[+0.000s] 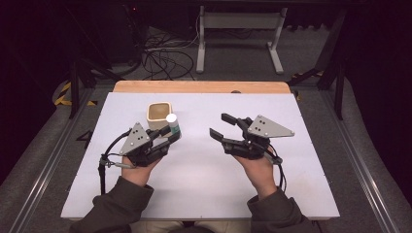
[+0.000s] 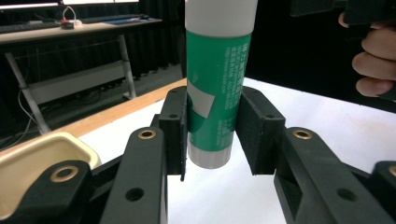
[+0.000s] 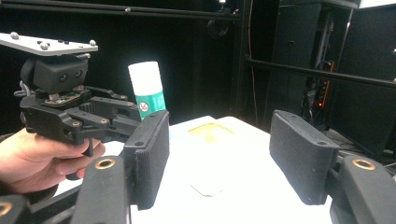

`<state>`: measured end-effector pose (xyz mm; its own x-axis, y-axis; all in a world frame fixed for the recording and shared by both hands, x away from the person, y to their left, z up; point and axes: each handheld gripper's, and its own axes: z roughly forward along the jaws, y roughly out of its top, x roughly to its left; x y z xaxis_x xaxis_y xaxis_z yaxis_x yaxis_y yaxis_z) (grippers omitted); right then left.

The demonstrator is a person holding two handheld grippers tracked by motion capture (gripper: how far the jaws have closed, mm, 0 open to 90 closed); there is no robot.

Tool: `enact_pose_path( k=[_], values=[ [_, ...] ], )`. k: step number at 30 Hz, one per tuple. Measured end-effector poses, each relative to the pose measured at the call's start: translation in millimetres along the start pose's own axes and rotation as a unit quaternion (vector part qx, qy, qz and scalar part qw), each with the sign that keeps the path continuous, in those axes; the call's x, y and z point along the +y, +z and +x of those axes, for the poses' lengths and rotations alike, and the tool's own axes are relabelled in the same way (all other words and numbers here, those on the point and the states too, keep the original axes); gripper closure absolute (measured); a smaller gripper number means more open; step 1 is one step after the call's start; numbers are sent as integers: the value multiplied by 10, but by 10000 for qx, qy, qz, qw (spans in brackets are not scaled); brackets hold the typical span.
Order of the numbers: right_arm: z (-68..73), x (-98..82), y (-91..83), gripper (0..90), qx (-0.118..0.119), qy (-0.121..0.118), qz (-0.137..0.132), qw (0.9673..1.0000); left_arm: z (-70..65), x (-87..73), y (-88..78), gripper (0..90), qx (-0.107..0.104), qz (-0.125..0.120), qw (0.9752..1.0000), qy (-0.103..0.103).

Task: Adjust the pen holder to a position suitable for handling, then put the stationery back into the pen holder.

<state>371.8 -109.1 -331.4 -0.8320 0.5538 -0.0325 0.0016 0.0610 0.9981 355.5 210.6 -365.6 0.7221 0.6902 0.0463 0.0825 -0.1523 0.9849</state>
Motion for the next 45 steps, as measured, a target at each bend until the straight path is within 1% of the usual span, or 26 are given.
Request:
enact_pose_path(
  k=[2,6,9,14,17,19,21,23,26,29,33,34,36,42,45],
  values=[
    [-20,7,-34,375,-24,15,-11,10000,20,25,3,656,25,1,10000,31],
    [-81,-8,-77,349,-72,104,60,9999,86,56,31,655,66,2,10000,-25],
    [-133,-22,-104,332,-168,142,111,9997,137,72,51,656,124,-15,9999,-59],
    [-207,-26,-169,308,-265,248,78,9993,256,99,36,655,274,-76,9996,-80],
    [-237,-33,-192,282,-410,218,202,9987,332,104,27,655,333,-99,9993,-122],
    [-245,-37,-206,265,-445,223,277,9984,374,101,22,655,363,-134,9991,-152],
    [-259,-41,-222,251,-454,204,281,9984,406,99,22,655,387,-153,9990,-171],
    [-275,-42,-244,241,-503,197,296,9981,422,86,27,655,398,-133,9990,-177],
    [-299,-48,-275,237,-521,214,248,9981,413,64,42,655,472,29,9989,-13],
    [-310,-47,-295,237,-529,237,219,9981,407,68,42,655,501,37,9987,57],
    [-306,-46,-307,238,-504,223,235,9982,423,91,13,655,559,-29,9984,37],
    [-304,-46,-309,238,-500,224,225,9982,430,92,8,655,568,-49,9984,2],
    [-305,-42,-310,238,-504,177,224,9983,453,90,-2,656,608,-47,9981,-6],
    [-299,-31,-328,236,-525,179,198,9983,536,78,-21,655,708,-58,9974,-133],
    [-304,-29,-347,233,-531,175,189,9983,586,61,-14,655,784,-25,9968,-141]
  ],
)
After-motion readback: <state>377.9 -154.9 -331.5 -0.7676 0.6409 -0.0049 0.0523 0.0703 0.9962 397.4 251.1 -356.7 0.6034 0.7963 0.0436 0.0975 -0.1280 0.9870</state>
